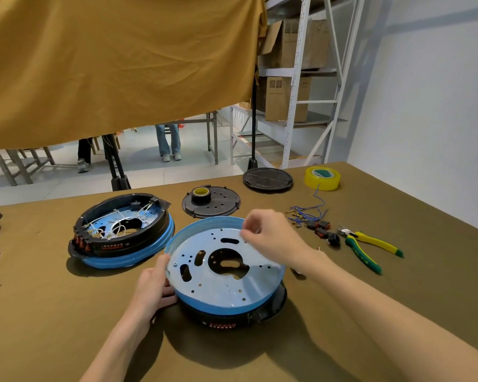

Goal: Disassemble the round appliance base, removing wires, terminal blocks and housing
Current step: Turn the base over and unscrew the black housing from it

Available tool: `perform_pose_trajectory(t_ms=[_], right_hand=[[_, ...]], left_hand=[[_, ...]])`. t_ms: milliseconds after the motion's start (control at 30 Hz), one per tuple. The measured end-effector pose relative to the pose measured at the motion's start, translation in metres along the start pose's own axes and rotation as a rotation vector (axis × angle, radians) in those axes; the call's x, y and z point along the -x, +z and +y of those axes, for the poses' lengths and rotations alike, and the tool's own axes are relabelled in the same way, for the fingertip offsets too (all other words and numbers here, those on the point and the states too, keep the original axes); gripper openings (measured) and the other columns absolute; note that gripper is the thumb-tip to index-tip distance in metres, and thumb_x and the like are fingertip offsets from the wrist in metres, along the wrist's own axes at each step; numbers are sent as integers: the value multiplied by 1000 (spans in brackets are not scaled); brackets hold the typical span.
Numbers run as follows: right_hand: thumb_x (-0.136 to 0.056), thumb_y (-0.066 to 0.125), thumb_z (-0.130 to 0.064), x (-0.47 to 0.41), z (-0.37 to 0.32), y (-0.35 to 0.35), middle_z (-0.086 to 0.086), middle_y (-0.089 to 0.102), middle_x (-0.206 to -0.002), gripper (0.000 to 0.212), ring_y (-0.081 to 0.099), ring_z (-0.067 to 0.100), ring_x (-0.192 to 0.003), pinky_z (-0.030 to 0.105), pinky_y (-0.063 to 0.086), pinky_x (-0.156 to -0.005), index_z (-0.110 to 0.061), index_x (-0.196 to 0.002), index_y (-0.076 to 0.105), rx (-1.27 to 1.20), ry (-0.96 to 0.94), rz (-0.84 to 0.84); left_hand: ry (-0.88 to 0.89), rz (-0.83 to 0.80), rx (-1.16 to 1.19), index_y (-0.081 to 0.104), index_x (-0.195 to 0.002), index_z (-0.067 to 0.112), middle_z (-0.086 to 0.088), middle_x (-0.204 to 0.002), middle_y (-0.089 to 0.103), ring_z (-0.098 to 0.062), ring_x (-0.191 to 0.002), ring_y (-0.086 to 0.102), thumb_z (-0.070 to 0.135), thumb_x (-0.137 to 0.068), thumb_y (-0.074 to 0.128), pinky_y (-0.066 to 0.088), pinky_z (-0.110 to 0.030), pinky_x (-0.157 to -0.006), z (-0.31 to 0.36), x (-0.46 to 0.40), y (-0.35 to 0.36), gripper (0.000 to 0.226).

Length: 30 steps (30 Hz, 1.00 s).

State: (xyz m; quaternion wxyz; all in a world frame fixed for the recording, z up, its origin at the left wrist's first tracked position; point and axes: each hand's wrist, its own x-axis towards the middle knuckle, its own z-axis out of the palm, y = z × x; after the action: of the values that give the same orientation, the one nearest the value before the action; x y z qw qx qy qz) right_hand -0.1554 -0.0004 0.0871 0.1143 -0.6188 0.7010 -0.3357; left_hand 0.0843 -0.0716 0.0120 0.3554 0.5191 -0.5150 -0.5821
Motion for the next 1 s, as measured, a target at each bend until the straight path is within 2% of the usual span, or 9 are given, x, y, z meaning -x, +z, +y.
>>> perform_pose_trajectory(t_ms=[167,267,333,433,600,733,833,933,1000], right_hand=[[-93,68,-32,5,-39,54,-7,72,-84,21,63,6,-73,19,46,-63,-15,-101,76,-14,-176,-243],[-92,69,-40,5,-46,73,-10,64,-81,34,58,7,-73,21,43,-63,-14,-112,76,49,-243,-206],[-91,69,-44,4,-48,76,-17,56,-72,30,54,5,-68,17,36,-57,-18,-103,79,47,-276,-156],[-89,71,-44,3,-44,75,-14,61,-71,25,57,6,-71,17,38,-56,-21,-89,81,28,-289,-121],[-90,71,-41,0,-38,70,-15,67,-78,20,59,2,-75,21,48,-59,-24,-93,80,-54,-246,-94],[-94,69,-28,-3,-40,64,-21,63,-83,12,56,-1,-81,16,43,-67,-25,-97,80,-36,-283,-126],[-95,67,-18,-3,-39,54,-23,63,-85,15,57,-3,-84,10,45,-68,-22,-102,79,-98,-256,-142],[-95,67,-18,-2,-37,39,-15,71,-91,13,60,0,-82,14,48,-69,-21,-101,78,-164,-212,-73],[-95,69,-17,0,-36,24,-10,73,-90,12,62,2,-79,18,49,-69,-19,-101,78,-223,-182,-50]], left_hand=[[-41,-70,18,67,-105,23,-7,-91,81,-28,-103,71,57,-101,46,56,-39,-77,-1,1,-5,39],[-71,-133,31,66,-112,21,-1,-92,81,-25,-101,74,64,-94,53,58,-36,-76,-1,2,-11,49],[-97,-185,41,65,-116,21,-3,-99,81,-22,-101,76,71,-78,61,60,-35,-78,-2,4,-11,63],[-137,-240,74,65,-119,17,-7,-106,80,-25,-107,75,72,-64,71,60,-38,-87,-3,5,-7,79],[-189,-271,198,68,-115,12,-6,-102,81,-18,-94,78,66,-66,80,64,-30,-68,2,11,-3,74],[-287,-282,349,66,-120,0,-19,-107,78,-27,-98,78,54,-70,84,65,-36,-73,9,16,-4,76],[-376,-269,517,66,-123,-4,-25,-109,76,-33,-97,78,34,-82,81,66,-43,-74,13,21,-7,58],[-407,-268,695,66,-126,-3,-29,-112,74,-37,-97,77,6,-86,74,66,-43,-66,17,28,-2,42],[-388,-296,770,67,-124,-3,-30,-115,73,-38,-100,77,0,-84,73,66,-42,-67,21,34,8,41]])
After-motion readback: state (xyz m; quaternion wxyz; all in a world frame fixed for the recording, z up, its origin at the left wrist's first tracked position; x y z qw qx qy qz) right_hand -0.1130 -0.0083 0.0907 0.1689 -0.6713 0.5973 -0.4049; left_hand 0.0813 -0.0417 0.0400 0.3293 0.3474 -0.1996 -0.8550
